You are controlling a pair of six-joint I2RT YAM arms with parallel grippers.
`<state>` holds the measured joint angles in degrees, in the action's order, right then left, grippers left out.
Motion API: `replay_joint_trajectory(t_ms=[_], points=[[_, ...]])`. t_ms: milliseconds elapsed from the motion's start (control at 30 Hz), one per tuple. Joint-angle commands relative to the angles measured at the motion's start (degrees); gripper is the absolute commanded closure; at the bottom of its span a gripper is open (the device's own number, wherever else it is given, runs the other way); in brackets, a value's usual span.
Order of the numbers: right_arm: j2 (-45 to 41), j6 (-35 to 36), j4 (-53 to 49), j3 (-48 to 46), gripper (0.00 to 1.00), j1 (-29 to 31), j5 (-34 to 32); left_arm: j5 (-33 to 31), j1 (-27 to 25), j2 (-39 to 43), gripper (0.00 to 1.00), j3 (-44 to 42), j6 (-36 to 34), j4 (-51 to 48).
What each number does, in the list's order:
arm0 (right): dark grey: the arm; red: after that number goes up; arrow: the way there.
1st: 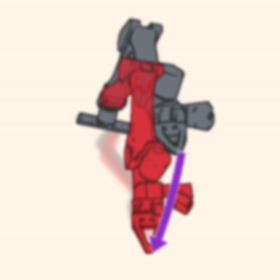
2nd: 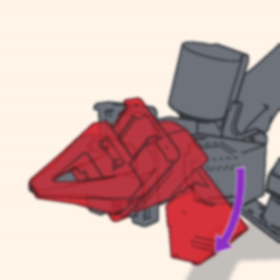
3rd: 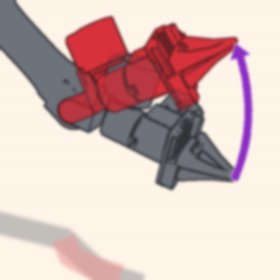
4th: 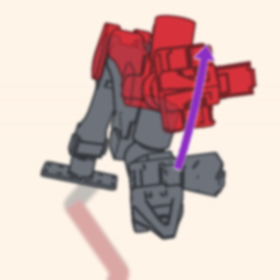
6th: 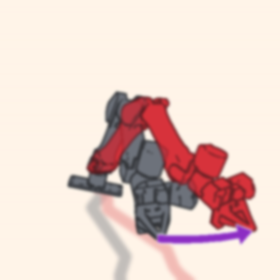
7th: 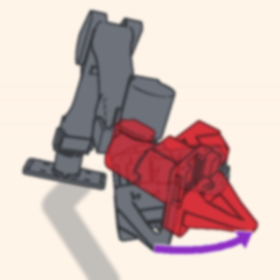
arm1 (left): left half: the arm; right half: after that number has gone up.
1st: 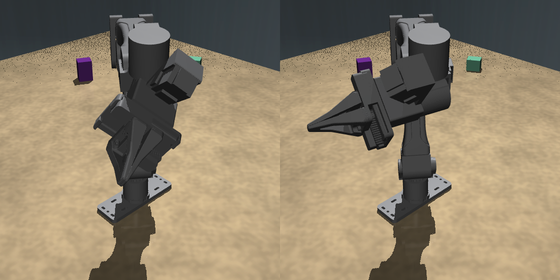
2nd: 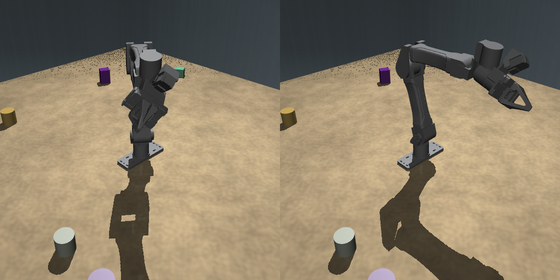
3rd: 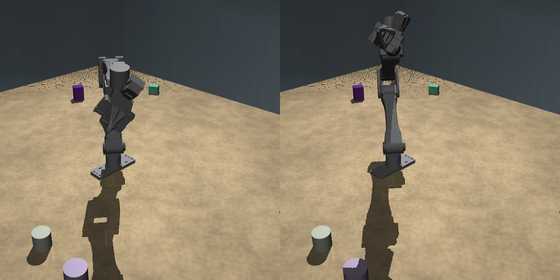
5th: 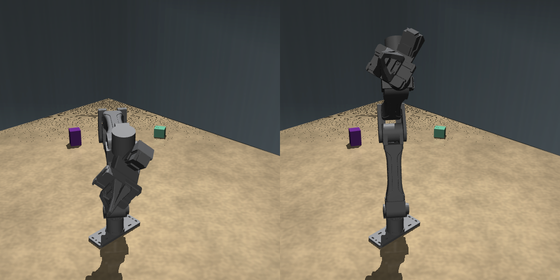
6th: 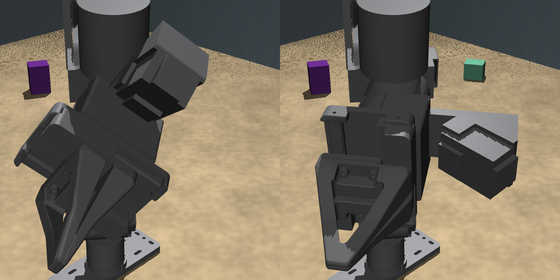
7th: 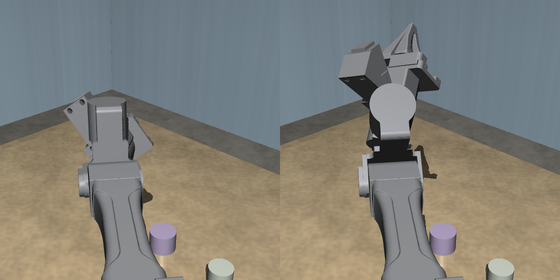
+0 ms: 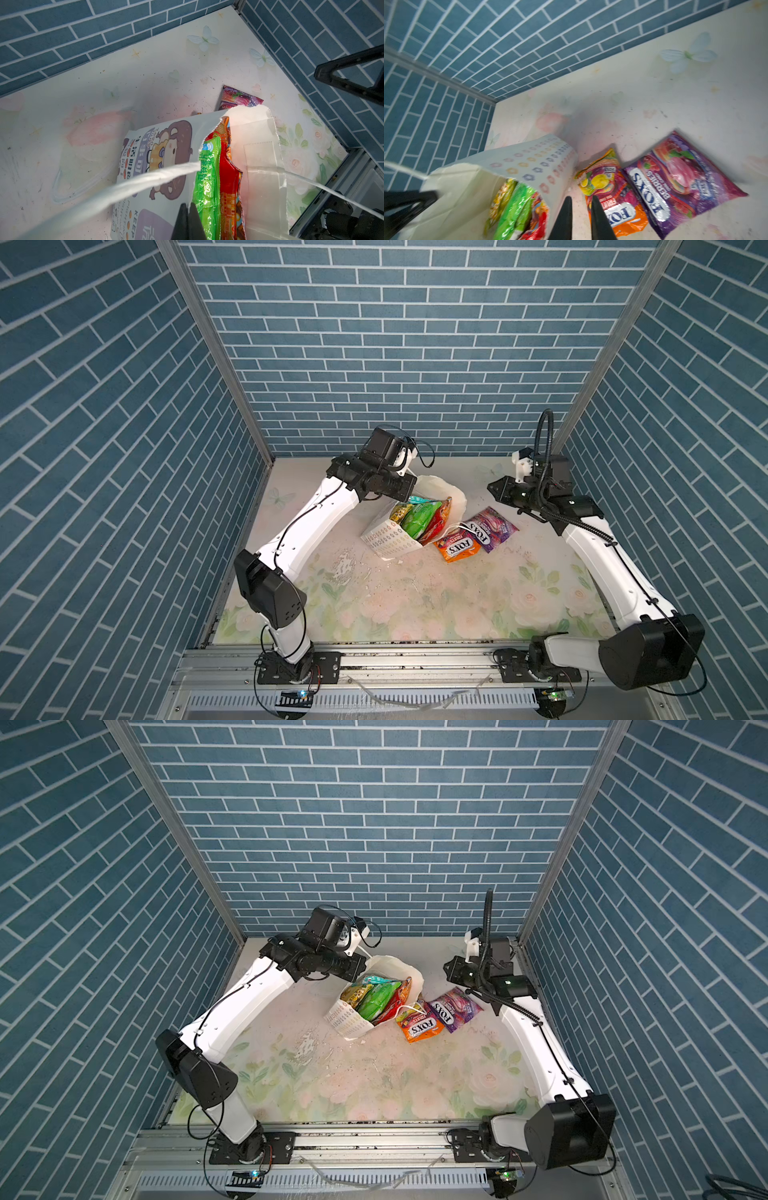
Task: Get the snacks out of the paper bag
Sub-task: 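Move the right gripper back over the bag opening and lower it inside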
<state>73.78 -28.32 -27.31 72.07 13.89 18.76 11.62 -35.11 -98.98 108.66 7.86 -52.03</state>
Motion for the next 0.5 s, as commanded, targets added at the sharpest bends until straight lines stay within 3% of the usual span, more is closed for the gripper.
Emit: replay_joint_trajectory(t_ms=[0,467], points=[[-1.9,-2.8,4.0,0.5,0.82,3.6,3.4,0.2,-0.9,0.9,1.00,-0.5,-0.8,1.3],[6.1,-11.0,17.3,-0.7,0.84,18.4,7.1,1.1,-2.5,0.0,1.00,-0.2,0.7,2.7]])
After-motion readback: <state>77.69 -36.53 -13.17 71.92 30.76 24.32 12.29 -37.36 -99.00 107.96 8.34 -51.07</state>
